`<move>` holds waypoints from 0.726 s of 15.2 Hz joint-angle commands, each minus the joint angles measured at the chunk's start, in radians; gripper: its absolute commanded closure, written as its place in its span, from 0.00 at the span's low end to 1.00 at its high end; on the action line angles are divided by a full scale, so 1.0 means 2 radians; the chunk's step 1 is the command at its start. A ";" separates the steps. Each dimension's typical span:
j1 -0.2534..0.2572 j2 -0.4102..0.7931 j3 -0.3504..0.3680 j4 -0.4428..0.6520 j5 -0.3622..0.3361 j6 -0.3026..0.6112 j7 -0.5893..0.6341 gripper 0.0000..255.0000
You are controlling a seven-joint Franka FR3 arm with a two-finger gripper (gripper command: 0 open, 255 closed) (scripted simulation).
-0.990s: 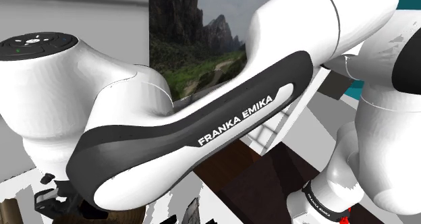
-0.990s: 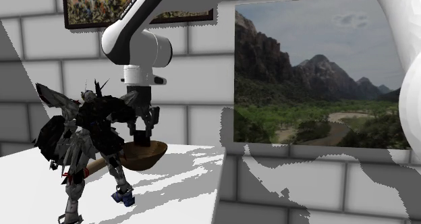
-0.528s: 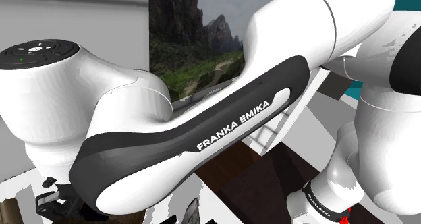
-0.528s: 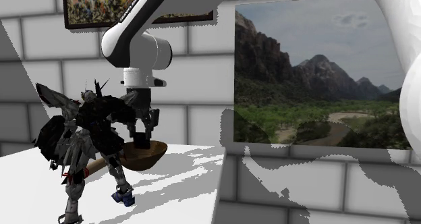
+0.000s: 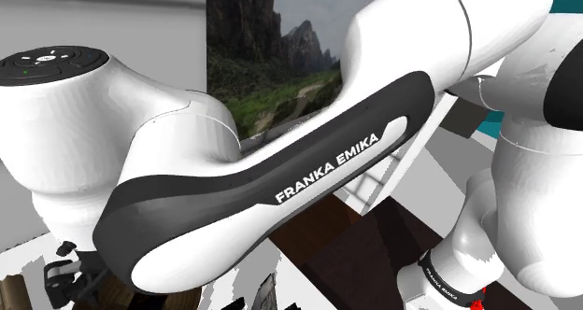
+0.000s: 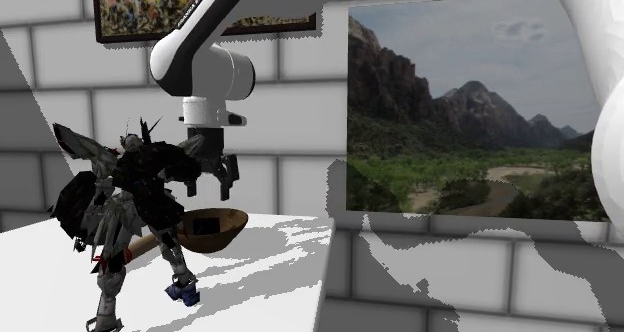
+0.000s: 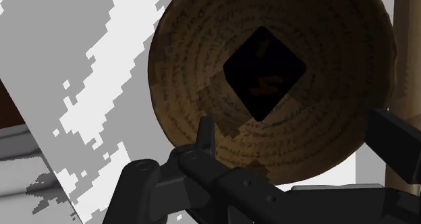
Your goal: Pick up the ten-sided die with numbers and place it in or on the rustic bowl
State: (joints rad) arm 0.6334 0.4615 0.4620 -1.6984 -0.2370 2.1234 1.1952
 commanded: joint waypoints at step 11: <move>-0.003 -0.022 0.007 0.025 0.013 -0.045 -0.008 0.00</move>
